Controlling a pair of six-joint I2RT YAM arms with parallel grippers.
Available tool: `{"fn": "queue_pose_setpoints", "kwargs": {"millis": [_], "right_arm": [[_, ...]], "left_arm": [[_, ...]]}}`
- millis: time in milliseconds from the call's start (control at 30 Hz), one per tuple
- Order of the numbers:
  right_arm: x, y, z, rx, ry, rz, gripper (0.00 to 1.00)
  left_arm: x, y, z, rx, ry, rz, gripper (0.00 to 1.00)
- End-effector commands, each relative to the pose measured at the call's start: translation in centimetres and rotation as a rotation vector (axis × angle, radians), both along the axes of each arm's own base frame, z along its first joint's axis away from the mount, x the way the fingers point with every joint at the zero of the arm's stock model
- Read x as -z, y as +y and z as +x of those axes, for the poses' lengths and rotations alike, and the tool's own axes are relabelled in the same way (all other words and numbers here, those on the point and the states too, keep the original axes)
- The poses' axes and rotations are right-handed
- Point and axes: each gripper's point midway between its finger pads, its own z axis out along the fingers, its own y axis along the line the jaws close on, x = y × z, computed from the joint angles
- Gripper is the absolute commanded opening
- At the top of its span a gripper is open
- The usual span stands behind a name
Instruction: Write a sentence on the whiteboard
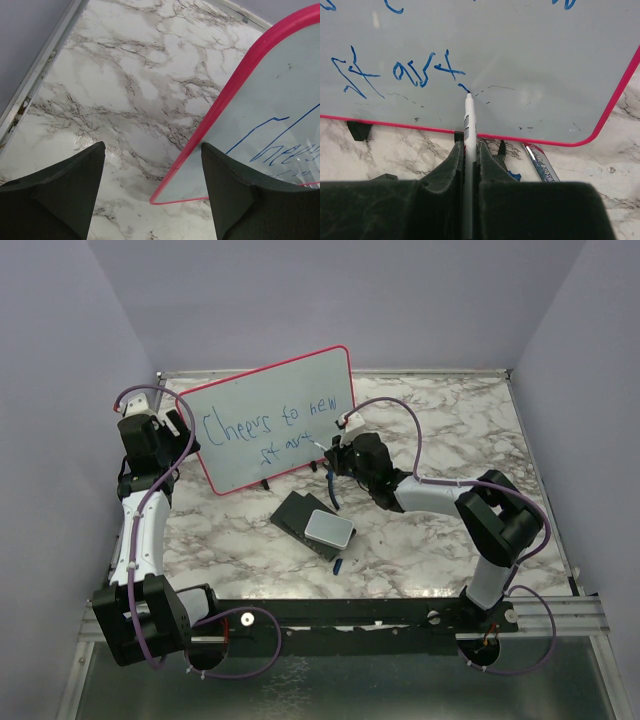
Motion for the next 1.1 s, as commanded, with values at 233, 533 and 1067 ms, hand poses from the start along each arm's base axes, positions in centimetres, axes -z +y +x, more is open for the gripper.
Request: {"fn": "queue_pose_setpoints", "kwargs": {"millis": [233,533,1067], "right_arm": [[-2.3,-0.4,1.4,0.043,-0.061,-0.012,0.01],[-3.3,-0.2,1.4,0.037,-0.080,0.006,0.01],[-4.2,-1.5,0.0,0.052,-0.083,0.034,0.01]], "left_arm": [[-0.6,-0.5,-0.1,0.026,-0.028,0.010,0.79],[-0.7,-0.5,-0.1,0.027,-0.028,0.009,0.79],[-0.6,-0.5,-0.2,0.026,-0.028,0.010,0.79]]}}
